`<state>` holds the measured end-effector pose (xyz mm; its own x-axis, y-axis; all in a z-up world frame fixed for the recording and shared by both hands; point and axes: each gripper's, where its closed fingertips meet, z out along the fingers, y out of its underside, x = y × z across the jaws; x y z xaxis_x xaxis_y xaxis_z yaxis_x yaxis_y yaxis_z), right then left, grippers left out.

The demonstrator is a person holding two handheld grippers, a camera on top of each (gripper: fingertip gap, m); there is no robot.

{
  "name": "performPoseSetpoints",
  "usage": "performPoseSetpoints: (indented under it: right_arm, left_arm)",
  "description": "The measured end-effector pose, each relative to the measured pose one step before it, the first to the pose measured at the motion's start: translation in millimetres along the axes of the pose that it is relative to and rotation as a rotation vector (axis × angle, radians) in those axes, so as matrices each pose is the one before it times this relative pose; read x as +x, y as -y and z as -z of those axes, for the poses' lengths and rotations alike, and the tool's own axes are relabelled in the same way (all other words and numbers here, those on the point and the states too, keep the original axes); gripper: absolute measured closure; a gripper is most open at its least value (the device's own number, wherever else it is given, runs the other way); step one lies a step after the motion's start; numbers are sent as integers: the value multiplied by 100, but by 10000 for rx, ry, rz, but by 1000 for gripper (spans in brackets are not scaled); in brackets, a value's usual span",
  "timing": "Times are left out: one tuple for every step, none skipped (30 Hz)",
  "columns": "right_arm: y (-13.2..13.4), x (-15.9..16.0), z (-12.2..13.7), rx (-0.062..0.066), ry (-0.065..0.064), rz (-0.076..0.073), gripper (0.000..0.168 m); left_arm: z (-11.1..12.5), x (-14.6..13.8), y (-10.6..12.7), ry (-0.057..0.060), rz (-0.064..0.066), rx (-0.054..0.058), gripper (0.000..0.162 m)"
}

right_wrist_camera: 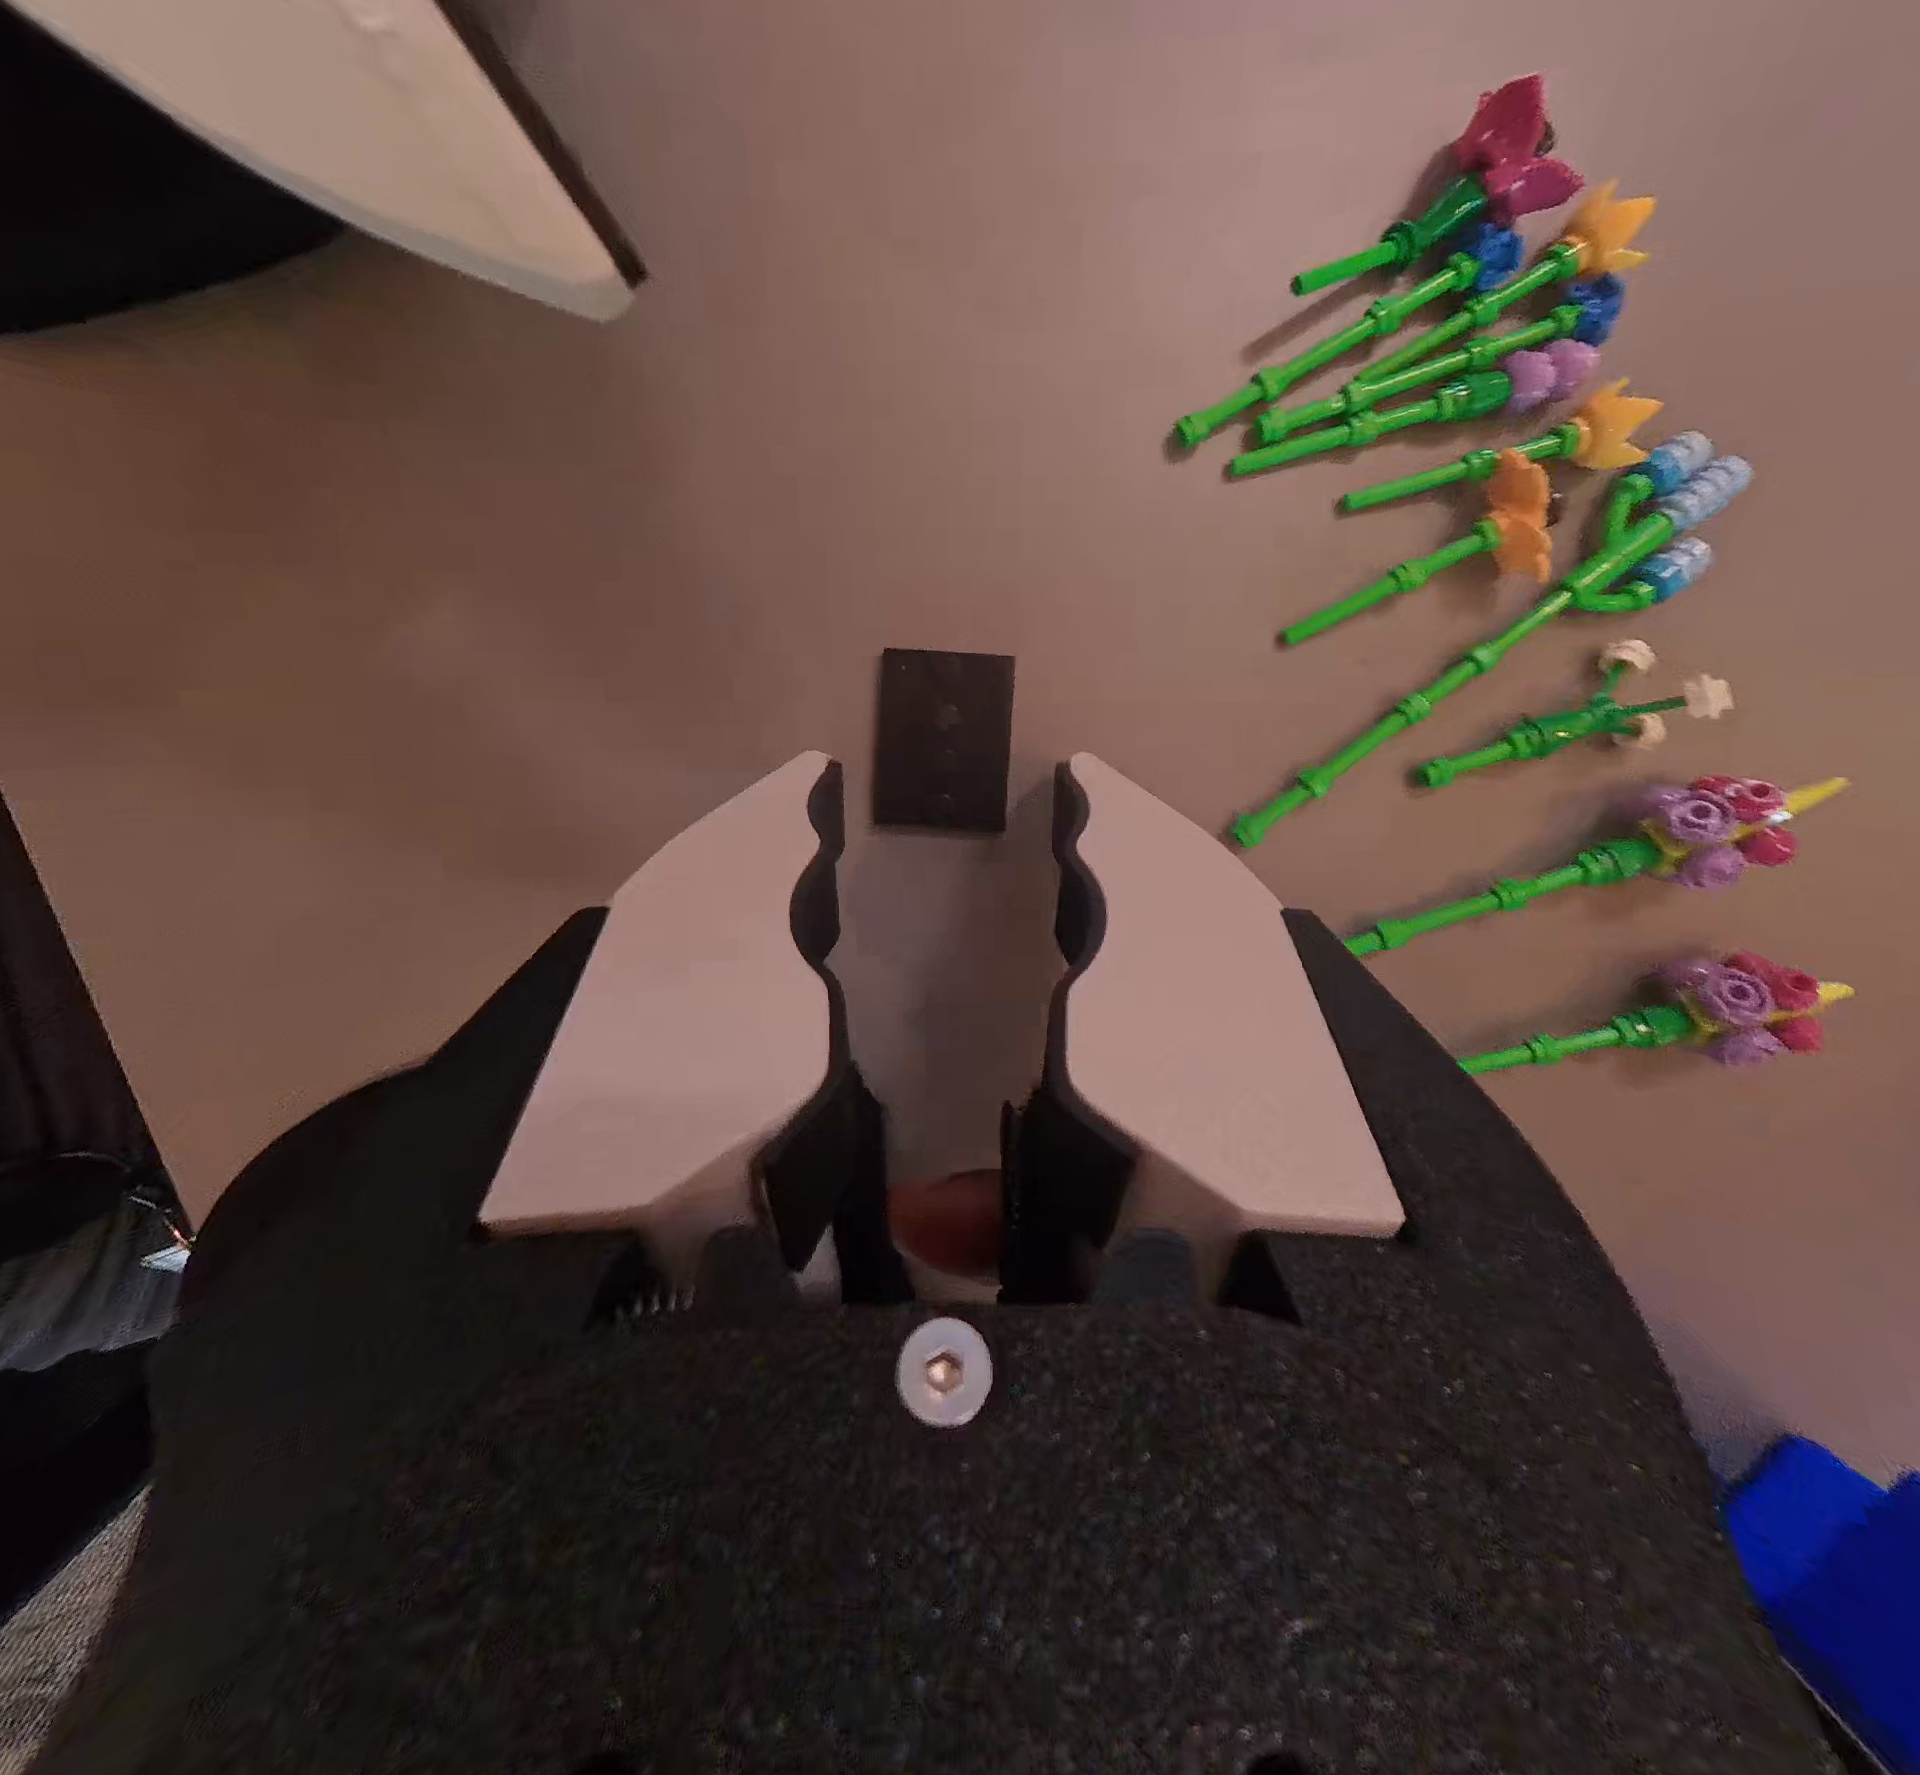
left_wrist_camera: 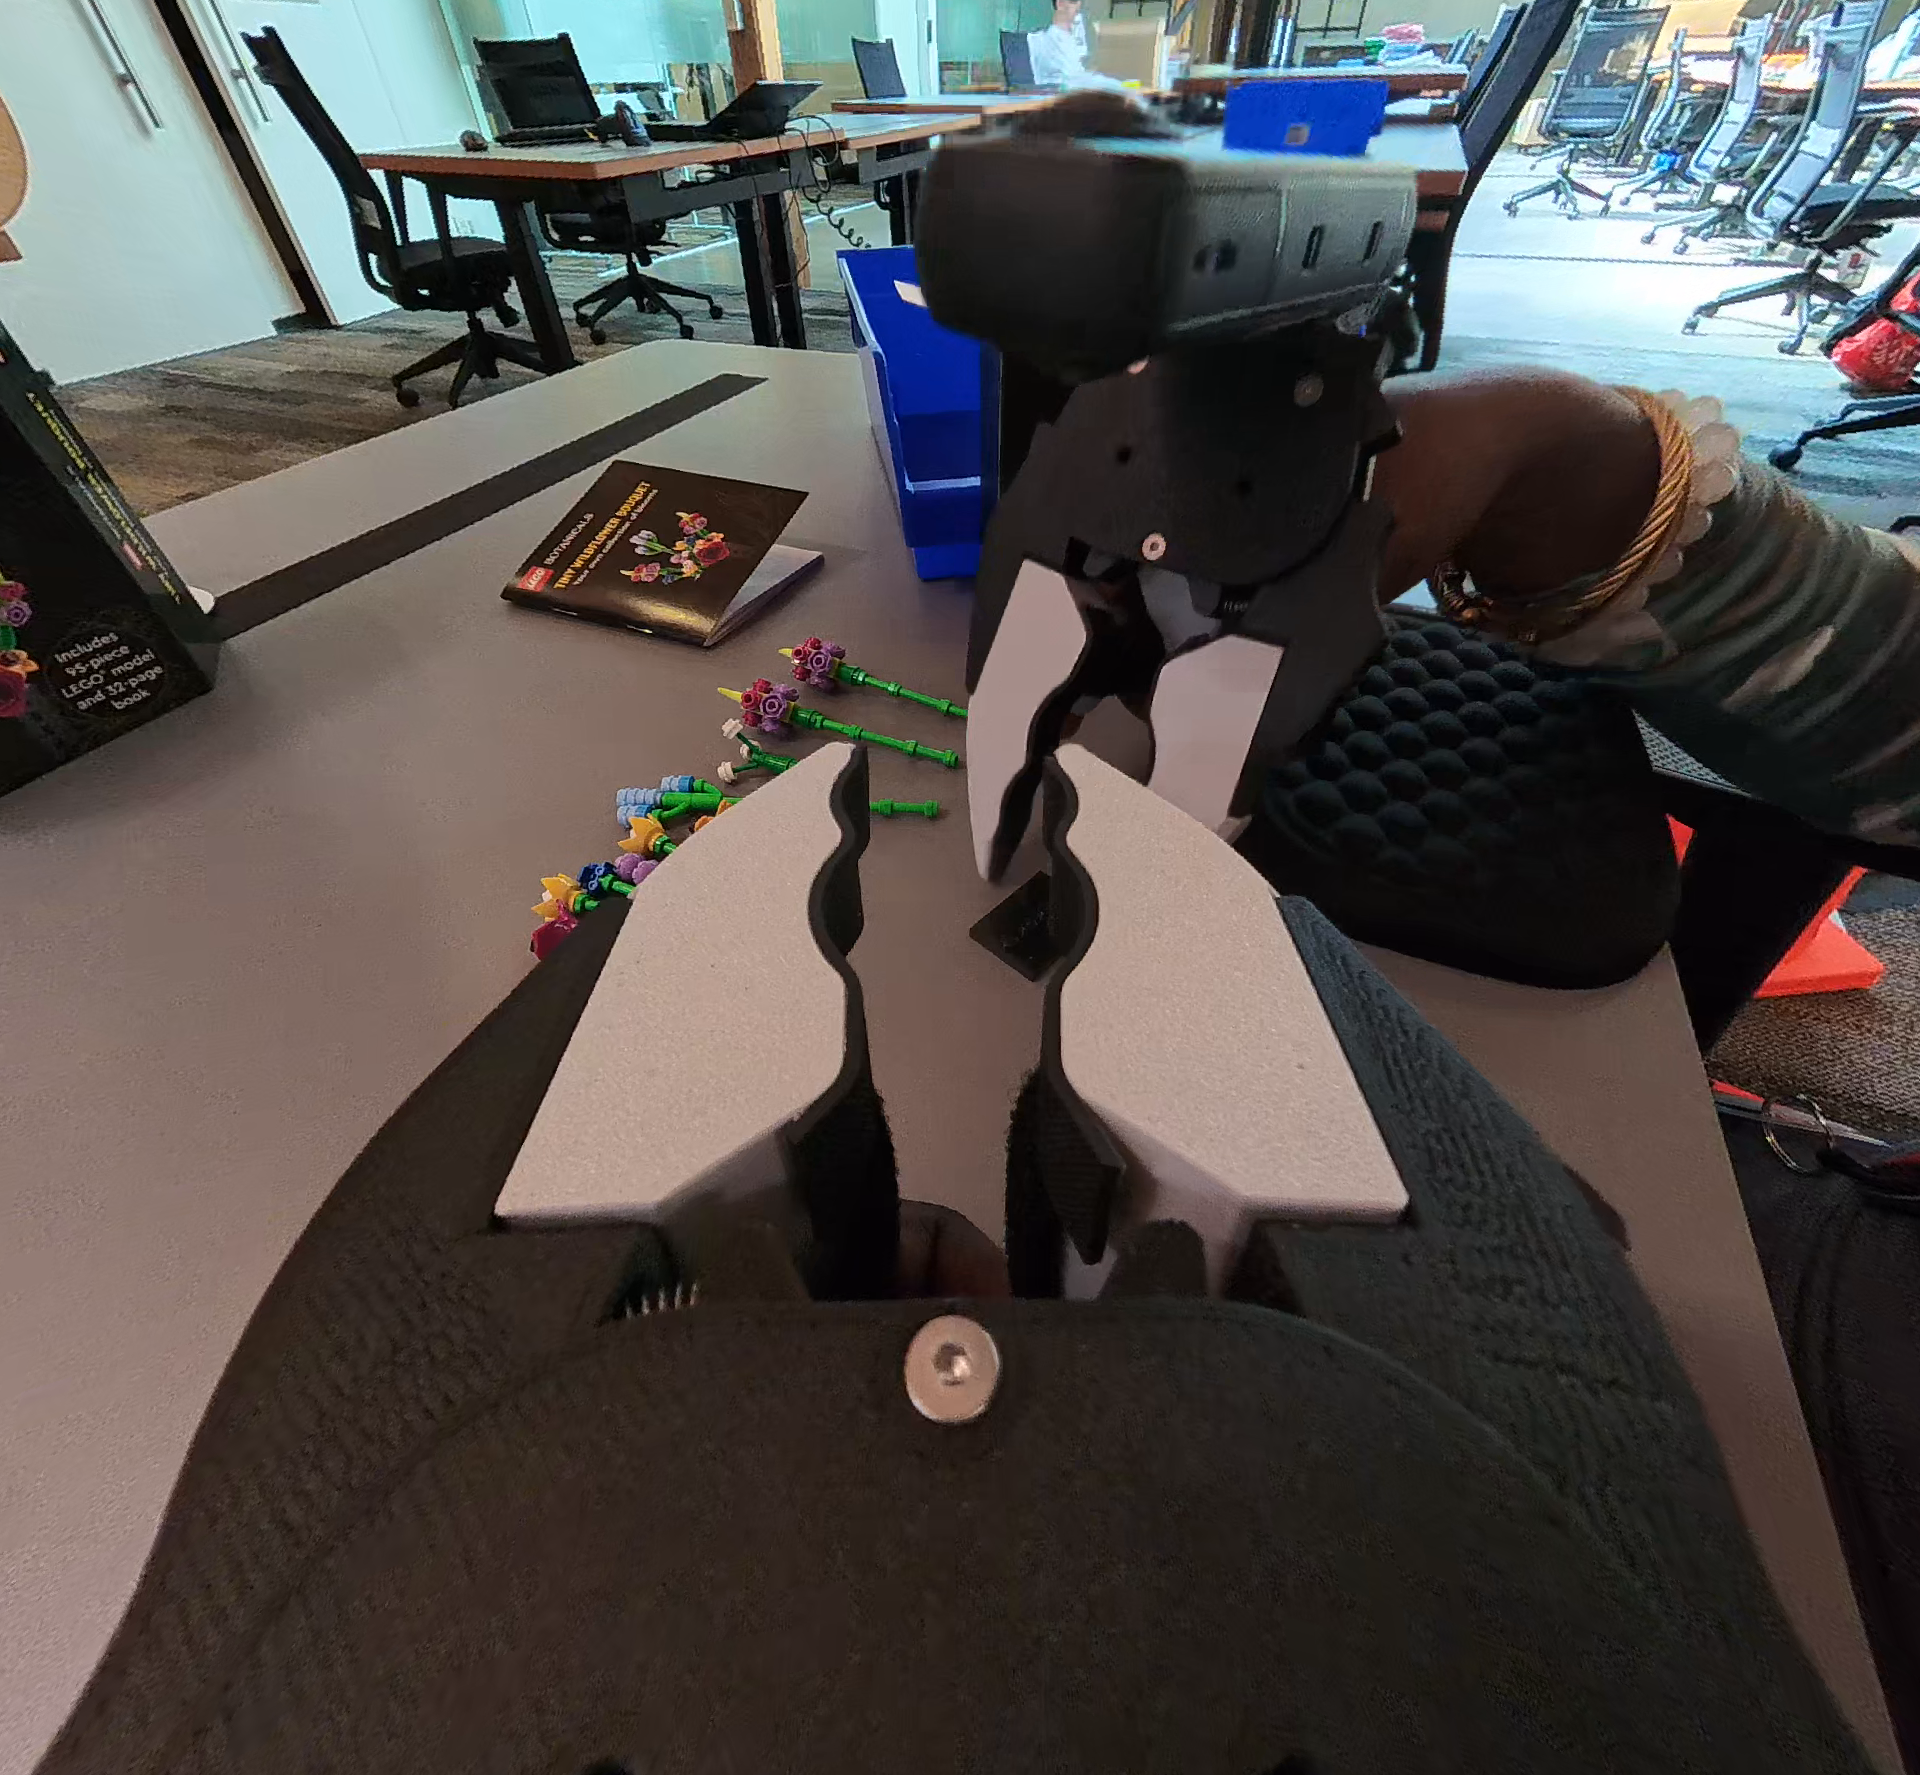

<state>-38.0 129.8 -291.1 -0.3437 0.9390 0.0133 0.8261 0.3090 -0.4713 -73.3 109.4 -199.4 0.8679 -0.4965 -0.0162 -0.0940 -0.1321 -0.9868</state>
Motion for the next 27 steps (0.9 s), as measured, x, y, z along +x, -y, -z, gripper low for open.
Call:
performPoseSetpoints:
  right_arm:
    - [-108, -169, -290, -94, 102, -5, 130]
    - [324, -6, -26, 201, 9, -69, 134]
    - [-65, 42, -78, -56, -3, -69, 138]
    - [34, 175, 5, 36, -96, 9, 144]
    - [4, -3, -3, 14, 12, -4, 144]
    - [-1, -16, 1, 13, 15, 45, 144]
    - [-14, -43, 19, -4, 44, 42, 144]
    - [-39, -65, 33, -15, 74, 57, 144]
    - [50, 17, 98, 48, 18, 20, 144]
    - [275, 119, 275, 196, -57, -20, 144]
    - [359, 42, 477, 246, -22, -40, 144]
    - [335, -11, 696, 209, -42, -31, 144]
    - [232, 77, 964, 126, -184, 9, 144]
    - [229, 228, 1228, 122, -359, 77, 144]
    - [323, 367, 1487, 194, -463, 81, 144]
    - [362, 433, 1668, 277, -462, 26, 144]
    - [356, 567, 1785, 335, -475, -37, 144]
    - [260, 830, 1823, 340, -547, -82, 144]
    - [60, 1189, 1792, 289, -673, -160, 144]
    - [-229, 1537, 1652, 167, -772, -264, 144]
    - [-514, 1720, 1431, 33, -783, -328, 144]
    - [-704, 1686, 1173, -50, -680, -336, 144]
    - [-739, 1465, 882, -61, -489, -341, 144]
    - [-695, 1205, 623, -46, -294, -360, 144]
    - [-642, 981, 405, -48, -167, -357, 144]
    - [-609, 880, 224, -94, -158, -309, 145]
    - [-622, 786, 61, -162, -180, -223, 144]
  left_arm:
    - [-6, 3, 2, 1, -5, 1, 130]
    - [-6, -9, -15, 3, -1, -5, 130]
    - [-6, -1, -11, 2, -3, -11, 130]
    - [-7, -1, -22, 0, -6, -11, 130]
    - [-4, 16, -8, -4, -9, -8, 130]
    - [-6, 14, -5, -4, -11, -5, 130]
    - [-1, 4, -5, -1, -8, -5, 130]
    - [-7, 3, -8, 2, -4, 0, 130]
    - [10, -9, 17, 6, 4, 7, 130]
    - [8, -25, 9, 6, 12, 9, 130]
    - [6, -11, -8, 4, 16, 3, 130]
    - [-1, -19, -10, 0, 11, -9, 130]
    - [-18, -10, -51, 7, -5, -29, 130]
    - [-13, -23, -77, 22, -20, -50, 130]
    - [-31, -19, -78, 15, -25, -55, 130]
    - [-33, 18, -49, -5, -19, -38, 130]
    - [-20, 25, -36, -8, -14, -25, 130]
    - [-21, 8, -27, 2, -10, -18, 130]
    - [-16, -1, -13, 4, -4, -14, 130]
    - [-15, 2, -30, 4, 0, -20, 130]
    - [-24, 8, -35, 1, -2, -26, 130]
    - [-17, 8, -33, 2, -9, -23, 130]
    - [-14, 8, -24, 4, -11, -15, 130]
    - [-11, -8, -16, 5, -7, -7, 130]
    - [1, -6, -2, 6, 4, -1, 130]
    - [4, -25, 1, 3, 14, 2, 130]
    - [10, -14, 3, 2, 20, 5, 130]
